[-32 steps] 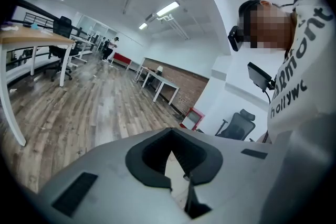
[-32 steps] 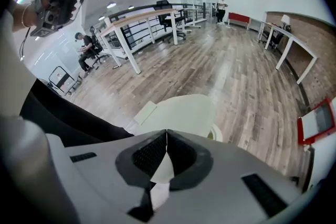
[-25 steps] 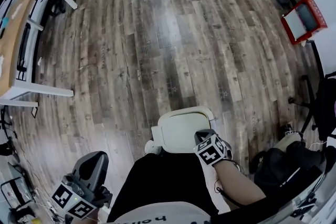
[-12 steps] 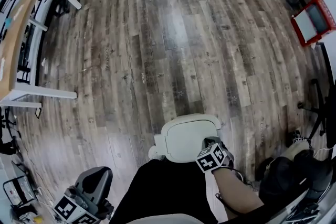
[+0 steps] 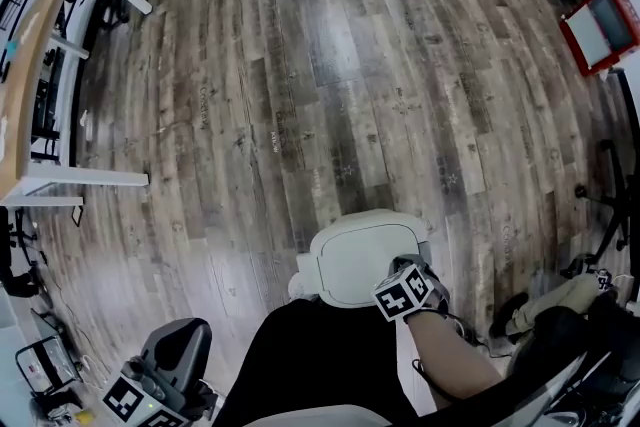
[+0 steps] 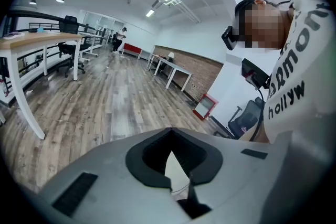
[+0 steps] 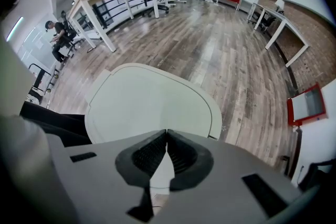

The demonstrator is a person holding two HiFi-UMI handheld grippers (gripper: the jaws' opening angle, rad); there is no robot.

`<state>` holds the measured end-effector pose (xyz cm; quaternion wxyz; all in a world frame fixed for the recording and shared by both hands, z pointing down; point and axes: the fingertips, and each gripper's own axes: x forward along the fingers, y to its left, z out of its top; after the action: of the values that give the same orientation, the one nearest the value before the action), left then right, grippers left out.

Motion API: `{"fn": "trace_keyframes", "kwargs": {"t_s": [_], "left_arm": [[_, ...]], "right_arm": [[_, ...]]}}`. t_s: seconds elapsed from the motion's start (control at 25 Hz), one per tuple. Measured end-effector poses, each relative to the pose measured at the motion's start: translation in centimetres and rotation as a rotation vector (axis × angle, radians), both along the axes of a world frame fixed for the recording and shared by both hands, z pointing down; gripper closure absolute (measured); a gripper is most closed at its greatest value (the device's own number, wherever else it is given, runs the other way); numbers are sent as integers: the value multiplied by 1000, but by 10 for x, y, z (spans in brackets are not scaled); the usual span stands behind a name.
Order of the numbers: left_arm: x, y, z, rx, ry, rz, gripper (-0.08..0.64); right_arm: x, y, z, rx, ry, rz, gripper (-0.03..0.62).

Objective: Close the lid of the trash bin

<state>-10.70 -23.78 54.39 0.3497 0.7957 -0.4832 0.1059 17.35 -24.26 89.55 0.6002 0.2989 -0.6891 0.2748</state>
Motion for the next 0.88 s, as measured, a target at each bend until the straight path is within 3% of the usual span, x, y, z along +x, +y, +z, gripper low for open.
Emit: {"fn": "trace_keyframes", "kwargs": {"t_s": [0.2,0.36,0.52,0.72,0.88], "left_arm": [[3,1,-5,1,8,22,555],[7,-5,-25,50,25,35,555],[11,-20,-59,146,50,45,555],[24,-41,-113,255,109,77,555],[40,-59,-157,369,124,165,555]], "right_arm": [[-4,1,-1,-74,-93,99,581],[17,-17,-32,26,-189,378,581],[22,-26,-94,84,-396,613,581],[43,-55,-205,221,-491,641,581],[47,-75,-311,394,-582,646,581]]}}
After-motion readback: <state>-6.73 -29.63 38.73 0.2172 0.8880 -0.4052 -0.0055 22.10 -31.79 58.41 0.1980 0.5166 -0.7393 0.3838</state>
